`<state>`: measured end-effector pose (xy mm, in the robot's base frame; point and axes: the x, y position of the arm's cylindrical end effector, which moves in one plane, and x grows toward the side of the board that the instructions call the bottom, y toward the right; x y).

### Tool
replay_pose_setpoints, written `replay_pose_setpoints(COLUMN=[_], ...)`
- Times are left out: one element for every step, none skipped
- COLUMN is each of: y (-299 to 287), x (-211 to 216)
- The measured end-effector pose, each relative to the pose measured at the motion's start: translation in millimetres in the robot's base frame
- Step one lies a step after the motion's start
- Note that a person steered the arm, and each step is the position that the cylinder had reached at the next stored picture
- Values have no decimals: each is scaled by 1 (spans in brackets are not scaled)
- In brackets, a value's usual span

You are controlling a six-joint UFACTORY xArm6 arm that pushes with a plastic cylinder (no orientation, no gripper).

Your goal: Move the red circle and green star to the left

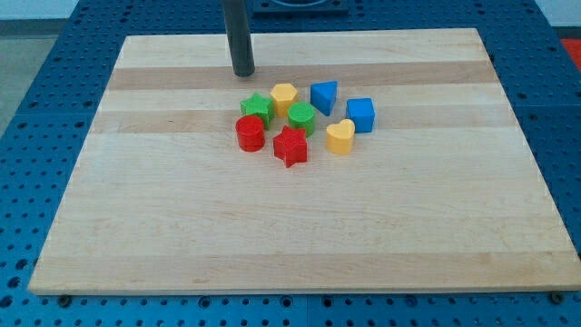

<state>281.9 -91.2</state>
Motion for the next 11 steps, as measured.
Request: replay_pose_setpoints(y=[2, 10, 8, 8, 8, 16, 35, 51, 59, 59, 59], x=[1, 6, 9, 29, 49, 67, 69, 73, 90, 111, 135])
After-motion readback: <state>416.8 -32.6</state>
